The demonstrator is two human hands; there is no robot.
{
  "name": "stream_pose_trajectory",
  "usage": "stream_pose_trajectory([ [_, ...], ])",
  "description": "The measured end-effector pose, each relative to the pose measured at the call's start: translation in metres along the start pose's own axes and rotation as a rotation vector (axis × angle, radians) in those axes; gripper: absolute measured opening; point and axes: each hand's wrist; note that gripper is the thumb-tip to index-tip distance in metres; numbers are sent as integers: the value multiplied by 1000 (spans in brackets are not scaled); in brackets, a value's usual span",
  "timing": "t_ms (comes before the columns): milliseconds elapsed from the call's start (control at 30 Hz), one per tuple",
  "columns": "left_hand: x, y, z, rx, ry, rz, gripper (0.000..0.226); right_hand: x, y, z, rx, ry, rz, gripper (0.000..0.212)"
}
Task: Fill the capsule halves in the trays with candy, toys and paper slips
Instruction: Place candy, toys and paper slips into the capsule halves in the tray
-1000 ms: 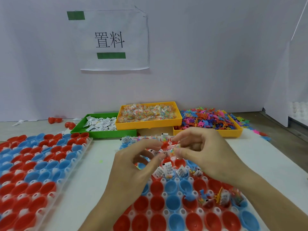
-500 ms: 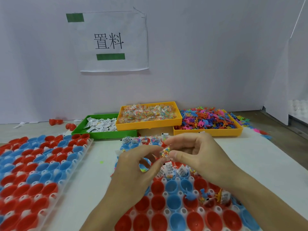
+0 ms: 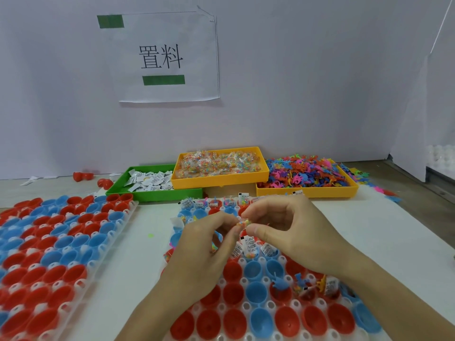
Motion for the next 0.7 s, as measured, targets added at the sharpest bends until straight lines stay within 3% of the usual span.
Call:
stream_pose_trajectory([
  [300, 1, 2, -2, -13, -50, 112, 25, 2, 11, 6, 124, -10, 61, 11],
  [700, 1, 5, 1, -37, -40, 11, 16, 10, 31, 21, 417, -138, 430, 7],
])
Point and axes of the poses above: each hand's wrist, its own x-axis away from the middle knuckle, its own y-axis out of the back of the hand, z = x × y, and after that the axes turned 4 degrees about -y, right-handed
